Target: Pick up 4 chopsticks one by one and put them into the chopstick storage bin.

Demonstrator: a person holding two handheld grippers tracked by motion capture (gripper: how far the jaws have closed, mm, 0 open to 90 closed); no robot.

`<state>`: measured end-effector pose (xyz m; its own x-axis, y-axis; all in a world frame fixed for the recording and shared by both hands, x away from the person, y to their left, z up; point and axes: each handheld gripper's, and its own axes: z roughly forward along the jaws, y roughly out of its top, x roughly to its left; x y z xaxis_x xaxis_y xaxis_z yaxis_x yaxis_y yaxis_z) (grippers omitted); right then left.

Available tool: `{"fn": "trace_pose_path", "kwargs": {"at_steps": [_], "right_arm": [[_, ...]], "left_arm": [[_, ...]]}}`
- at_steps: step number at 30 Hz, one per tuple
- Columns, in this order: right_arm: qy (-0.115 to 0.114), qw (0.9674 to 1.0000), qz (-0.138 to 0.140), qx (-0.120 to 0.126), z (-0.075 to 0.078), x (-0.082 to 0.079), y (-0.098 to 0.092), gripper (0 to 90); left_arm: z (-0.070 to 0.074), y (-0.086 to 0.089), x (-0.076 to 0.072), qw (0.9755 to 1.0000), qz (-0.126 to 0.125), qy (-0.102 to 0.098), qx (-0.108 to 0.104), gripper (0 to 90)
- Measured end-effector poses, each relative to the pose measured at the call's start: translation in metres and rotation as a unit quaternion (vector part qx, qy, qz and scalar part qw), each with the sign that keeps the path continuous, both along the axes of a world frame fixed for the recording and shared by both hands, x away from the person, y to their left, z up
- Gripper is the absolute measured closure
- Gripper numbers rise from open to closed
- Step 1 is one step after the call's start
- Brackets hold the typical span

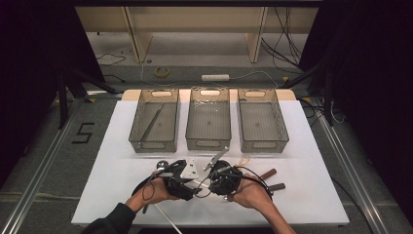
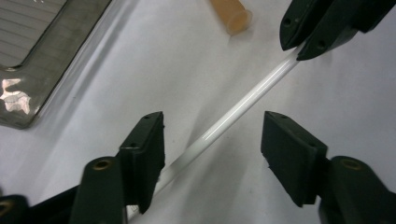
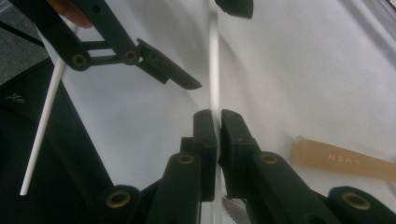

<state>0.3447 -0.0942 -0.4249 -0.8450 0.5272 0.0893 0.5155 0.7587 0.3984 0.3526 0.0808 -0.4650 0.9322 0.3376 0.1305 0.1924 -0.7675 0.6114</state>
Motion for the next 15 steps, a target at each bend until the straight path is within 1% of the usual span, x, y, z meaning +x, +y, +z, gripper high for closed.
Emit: {"fn": "trace_pose_path", "kwargs": {"at_steps": [2,5,6,7,9,10,12,13,15], "right_arm": [[-0.003,1.0000,0.004,0.000,0.0004,0.0001,-0.0003,86.1],[-0.001,1.0000,0.006,0.000,0.0010,0.0000,-0.0005,86.1],[0.001,1.0000,0.001,0.002,0.0014,-0.0004,-0.0002,86.1],[-0.001,1.0000,0.006,0.003,0.0010,-0.0002,-0.0006,86.1],[0.003,0.9999,0.010,0.003,0.0015,-0.0005,-0.0010,86.1],[0.000,0.9999,0.011,0.003,0.0017,-0.0004,-0.0015,86.1],[0.000,0.9999,0.015,0.008,0.0031,0.0003,-0.0037,86.0],[0.000,0.9998,0.017,0.013,0.0045,0.0005,-0.0051,86.0],[-0.002,0.9994,0.029,0.017,0.0070,0.0011,-0.0083,85.8]], "left_arm": [[-0.0003,-0.0019,0.0000,1.0000,-0.008,-0.003,0.003,45.6],[-0.0004,-0.0050,-0.0003,0.9997,-0.020,-0.008,0.009,51.6],[0.0000,-0.0056,-0.0004,0.9995,-0.026,-0.010,0.012,54.4],[0.0003,-0.0062,-0.0007,0.9994,-0.030,-0.012,0.012,57.2],[0.0025,-0.0063,-0.0011,0.9988,-0.042,-0.018,0.016,62.0],[0.0035,-0.0062,-0.0018,0.9987,-0.046,-0.019,0.014,64.8],[0.0052,-0.0058,-0.0031,0.9982,-0.054,-0.023,0.012,67.5],[0.0063,-0.0057,-0.0036,0.9978,-0.060,-0.024,0.014,69.0],[0.0083,-0.0063,-0.0062,0.9968,-0.071,-0.033,0.016,71.9]]}}
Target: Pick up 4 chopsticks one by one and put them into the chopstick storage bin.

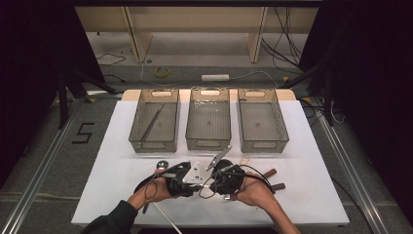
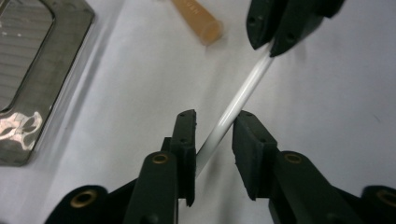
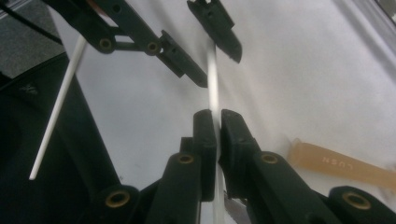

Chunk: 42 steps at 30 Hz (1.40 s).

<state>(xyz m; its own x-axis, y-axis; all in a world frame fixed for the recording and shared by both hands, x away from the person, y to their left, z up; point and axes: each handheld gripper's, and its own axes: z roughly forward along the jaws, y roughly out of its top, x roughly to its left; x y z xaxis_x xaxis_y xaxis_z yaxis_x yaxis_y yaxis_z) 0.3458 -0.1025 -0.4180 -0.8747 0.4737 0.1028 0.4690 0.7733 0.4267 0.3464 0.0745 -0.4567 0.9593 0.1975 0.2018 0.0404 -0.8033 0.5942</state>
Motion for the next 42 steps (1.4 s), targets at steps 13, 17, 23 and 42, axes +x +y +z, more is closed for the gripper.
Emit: {"fn": "trace_pose_path", "kwargs": {"at_steps": [13,17,23,42], "right_arm": [[-0.094,0.9920,-0.014,0.083,0.044,0.000,-0.023,51.0],[-0.118,0.9857,-0.040,0.114,0.055,-0.002,-0.030,45.8],[-0.139,0.9726,-0.080,0.169,0.064,-0.001,-0.043,39.5],[-0.173,0.9568,-0.139,0.187,0.027,-0.014,-0.076,30.6]], "left_arm": [[0.012,-0.003,-0.005,0.9990,-0.011,-0.024,0.036,84.1],[0.016,0.000,-0.002,0.9992,0.013,-0.023,0.030,84.2],[0.024,0.009,0.009,0.9975,0.069,-0.013,-0.003,84.2],[0.055,0.058,0.044,0.9570,0.259,0.039,-0.125,84.2]]}}
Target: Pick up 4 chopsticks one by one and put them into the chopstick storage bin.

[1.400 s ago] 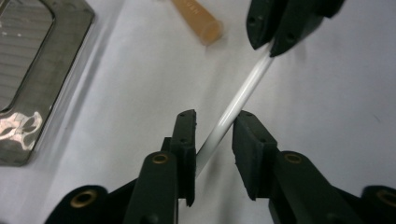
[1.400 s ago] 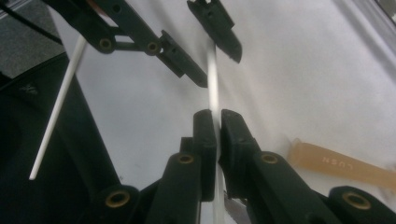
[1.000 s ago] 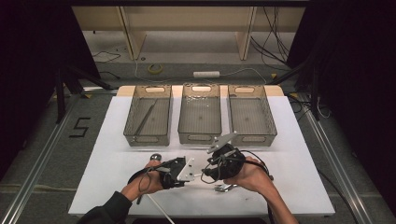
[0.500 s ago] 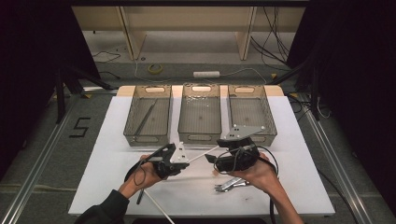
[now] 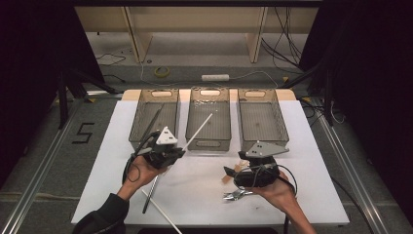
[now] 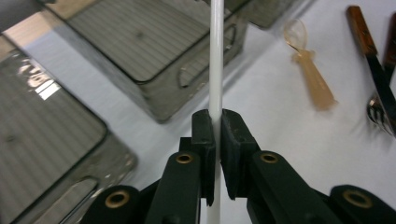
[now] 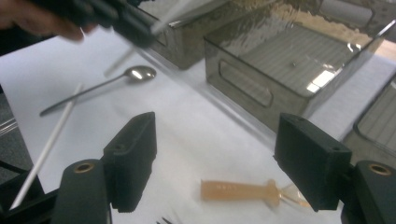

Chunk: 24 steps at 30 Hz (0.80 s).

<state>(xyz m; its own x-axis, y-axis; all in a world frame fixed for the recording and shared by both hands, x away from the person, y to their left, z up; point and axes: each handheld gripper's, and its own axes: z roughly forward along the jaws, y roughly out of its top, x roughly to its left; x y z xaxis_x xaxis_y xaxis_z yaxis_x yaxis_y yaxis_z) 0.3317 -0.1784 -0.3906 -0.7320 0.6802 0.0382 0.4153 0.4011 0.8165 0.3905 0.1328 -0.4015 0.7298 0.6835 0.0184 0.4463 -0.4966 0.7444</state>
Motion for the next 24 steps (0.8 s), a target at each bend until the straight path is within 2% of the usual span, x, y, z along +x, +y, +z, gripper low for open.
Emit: {"fn": "trace_pose_path", "kwargs": {"at_steps": [7,13,17,21,24], "right_arm": [[0.005,0.9999,-0.008,0.009,-0.019,-0.008,-0.010,29.1],[-0.002,0.9996,-0.020,0.017,-0.026,-0.014,-0.014,28.1],[0.000,0.9994,-0.025,0.023,-0.030,-0.016,-0.016,27.8],[0.003,0.9996,-0.022,0.020,-0.033,-0.019,-0.016,26.8],[0.005,0.9997,-0.020,0.016,-0.034,-0.021,-0.015,26.1]], "left_arm": [[0.015,0.021,0.010,0.9988,0.042,-0.004,-0.023,84.2],[0.029,0.038,0.022,0.9963,0.078,-0.012,-0.035,84.1],[0.033,0.047,0.037,0.9943,0.100,-0.012,-0.035,84.2],[0.036,0.055,0.054,0.9918,0.122,-0.008,-0.038,84.1],[0.037,0.060,0.066,0.9901,0.137,-0.006,-0.032,84.2]]}}
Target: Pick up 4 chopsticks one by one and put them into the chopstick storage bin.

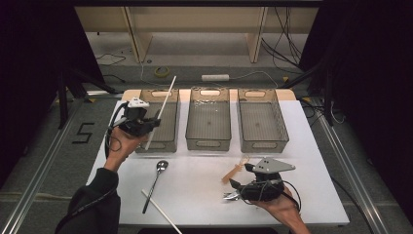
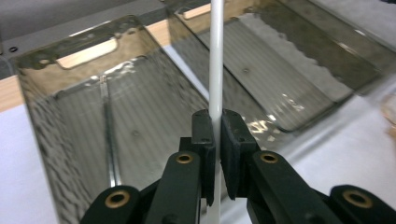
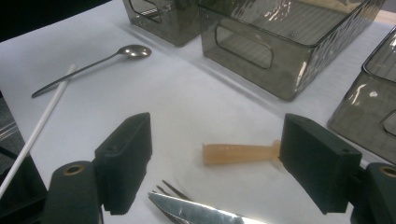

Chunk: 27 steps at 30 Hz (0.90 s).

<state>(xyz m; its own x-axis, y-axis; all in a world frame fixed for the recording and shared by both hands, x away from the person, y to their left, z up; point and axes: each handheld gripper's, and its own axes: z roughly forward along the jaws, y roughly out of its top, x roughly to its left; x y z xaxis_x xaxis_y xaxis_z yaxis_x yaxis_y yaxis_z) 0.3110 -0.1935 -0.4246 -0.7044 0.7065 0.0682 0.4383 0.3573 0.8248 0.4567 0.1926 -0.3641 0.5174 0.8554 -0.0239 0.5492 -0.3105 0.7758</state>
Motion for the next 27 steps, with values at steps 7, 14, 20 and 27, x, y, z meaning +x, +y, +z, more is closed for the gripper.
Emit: {"fn": "trace_pose_path", "kwargs": {"at_steps": [7,14,20,27], "right_arm": [[-0.004,1.0000,0.003,0.005,-0.001,-0.004,0.001,25.7],[-0.001,1.0000,0.007,0.003,-0.002,-0.008,0.004,25.7],[0.000,0.9999,0.015,-0.003,-0.003,-0.009,0.008,25.7],[0.002,0.9999,0.016,-0.003,-0.004,-0.010,0.008,26.0]], "left_arm": [[-0.001,0.011,0.024,0.9994,0.035,-0.002,0.005,84.1],[-0.016,0.025,0.043,0.9975,0.068,0.009,0.016,84.1],[-0.031,0.027,0.050,0.9962,0.082,0.020,0.022,84.0],[-0.044,0.024,0.053,0.9959,0.082,0.025,0.031,83.7]]}}
